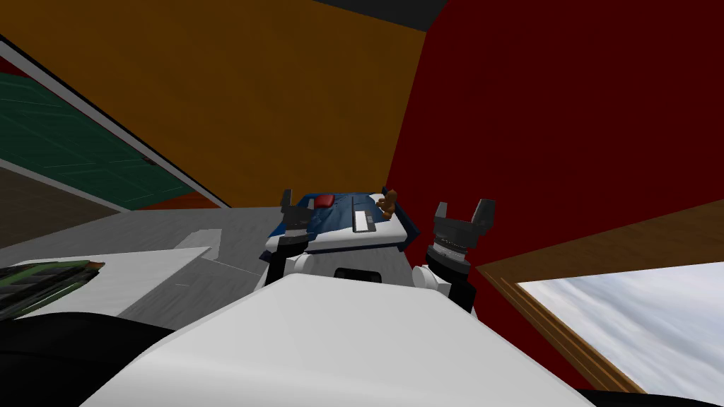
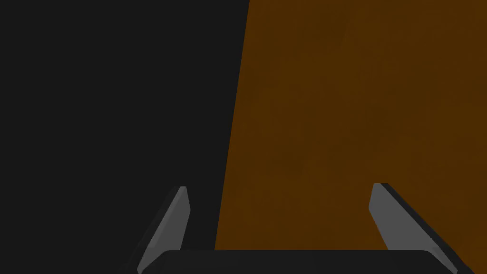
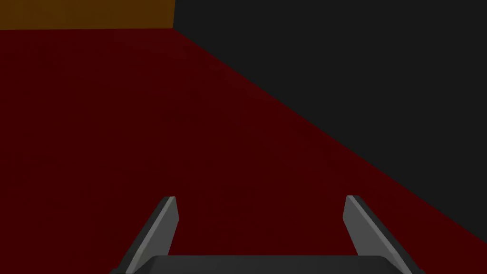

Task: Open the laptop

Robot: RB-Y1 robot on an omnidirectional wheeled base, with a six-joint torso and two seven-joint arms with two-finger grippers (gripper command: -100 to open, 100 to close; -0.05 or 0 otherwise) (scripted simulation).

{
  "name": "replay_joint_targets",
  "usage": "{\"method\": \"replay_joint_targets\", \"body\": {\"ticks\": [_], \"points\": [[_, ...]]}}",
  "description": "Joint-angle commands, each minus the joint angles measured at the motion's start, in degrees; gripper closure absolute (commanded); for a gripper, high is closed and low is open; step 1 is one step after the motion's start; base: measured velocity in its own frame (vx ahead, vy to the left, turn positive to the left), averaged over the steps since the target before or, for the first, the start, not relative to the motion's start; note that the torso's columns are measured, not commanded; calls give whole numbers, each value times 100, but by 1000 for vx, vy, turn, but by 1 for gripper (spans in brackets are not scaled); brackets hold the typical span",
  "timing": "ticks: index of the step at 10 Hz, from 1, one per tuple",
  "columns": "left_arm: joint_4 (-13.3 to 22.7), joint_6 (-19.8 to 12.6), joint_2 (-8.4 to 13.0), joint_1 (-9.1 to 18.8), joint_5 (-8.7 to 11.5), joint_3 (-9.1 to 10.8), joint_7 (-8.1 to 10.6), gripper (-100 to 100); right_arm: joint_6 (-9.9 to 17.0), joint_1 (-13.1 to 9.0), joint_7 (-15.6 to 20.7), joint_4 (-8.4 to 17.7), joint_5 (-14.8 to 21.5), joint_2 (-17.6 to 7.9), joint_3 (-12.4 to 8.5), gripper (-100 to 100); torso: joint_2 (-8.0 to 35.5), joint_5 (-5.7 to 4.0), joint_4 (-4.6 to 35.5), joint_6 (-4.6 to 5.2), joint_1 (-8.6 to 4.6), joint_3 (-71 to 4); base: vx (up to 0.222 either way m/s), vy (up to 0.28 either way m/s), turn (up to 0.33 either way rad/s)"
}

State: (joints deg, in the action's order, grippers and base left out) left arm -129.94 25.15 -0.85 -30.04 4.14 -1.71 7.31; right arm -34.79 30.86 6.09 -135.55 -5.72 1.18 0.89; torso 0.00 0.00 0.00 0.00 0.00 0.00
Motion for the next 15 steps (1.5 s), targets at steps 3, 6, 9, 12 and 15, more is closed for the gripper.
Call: {"method": "replay_joint_targets", "body": {"ticks": [3,6,9,12,15], "points": [[-1,0,0,0,0,0,0,0,0,0,0,-1,0,0,0,0,1003,0,1006,0,0,-2014,0,0,0],[-1,0,0,0,0,0,0,0,0,0,0,-1,0,0,0,0,2269,0,2268,0,0,-4536,0,0,0],[-2,1,0,0,0,0,0,0,-1,0,0,-2,0,0,0,0,3539,0,3537,0,0,-7073,0,0,0],[209,0,488,92,76,-15,85,-100,0,0,0,1,0,0,0,0,4205,1,4204,0,1,-8427,13,-2,-25],[550,-2,782,240,200,-40,223,-100,0,1,0,1,0,0,0,0,4226,0,4227,0,0,-8458,25,-3,-47]]}}
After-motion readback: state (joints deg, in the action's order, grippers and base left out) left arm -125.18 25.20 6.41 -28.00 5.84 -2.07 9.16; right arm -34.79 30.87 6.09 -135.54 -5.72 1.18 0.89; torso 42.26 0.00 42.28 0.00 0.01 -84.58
